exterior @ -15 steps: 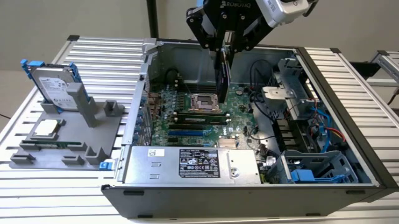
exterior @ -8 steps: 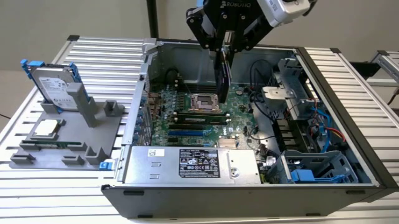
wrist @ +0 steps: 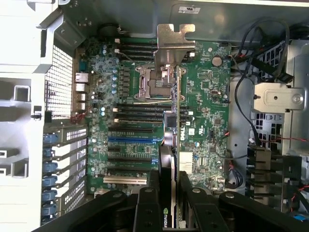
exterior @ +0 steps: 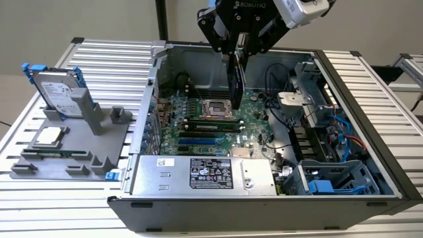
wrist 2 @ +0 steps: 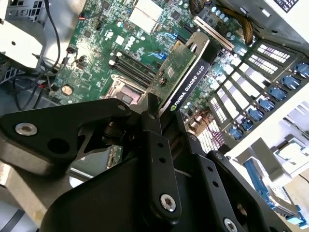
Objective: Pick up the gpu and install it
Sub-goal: 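Insert the gpu into the slot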
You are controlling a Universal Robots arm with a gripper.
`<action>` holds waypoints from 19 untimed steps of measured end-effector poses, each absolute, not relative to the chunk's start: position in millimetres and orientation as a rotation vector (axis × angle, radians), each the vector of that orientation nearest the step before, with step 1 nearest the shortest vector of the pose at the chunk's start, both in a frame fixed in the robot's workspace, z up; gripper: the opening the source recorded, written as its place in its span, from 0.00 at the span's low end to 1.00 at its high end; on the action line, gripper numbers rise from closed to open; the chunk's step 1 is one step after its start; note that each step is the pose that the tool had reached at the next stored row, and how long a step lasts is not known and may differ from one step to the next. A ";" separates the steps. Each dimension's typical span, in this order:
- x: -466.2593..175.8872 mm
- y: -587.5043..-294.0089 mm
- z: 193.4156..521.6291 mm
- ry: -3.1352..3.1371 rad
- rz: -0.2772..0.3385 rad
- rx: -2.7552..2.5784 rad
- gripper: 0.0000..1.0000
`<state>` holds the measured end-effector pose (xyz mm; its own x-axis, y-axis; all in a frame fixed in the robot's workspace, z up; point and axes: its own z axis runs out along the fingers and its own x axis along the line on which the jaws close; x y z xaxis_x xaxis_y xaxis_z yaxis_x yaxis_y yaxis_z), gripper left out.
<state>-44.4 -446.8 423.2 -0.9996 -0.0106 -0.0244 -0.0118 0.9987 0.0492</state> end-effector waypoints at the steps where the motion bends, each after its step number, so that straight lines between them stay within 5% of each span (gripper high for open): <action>1: -44.4 -446.8 423.2 3.116 0.077 -0.017 0.00; 19: -44.4 -446.8 423.5 3.115 0.078 -0.156 0.00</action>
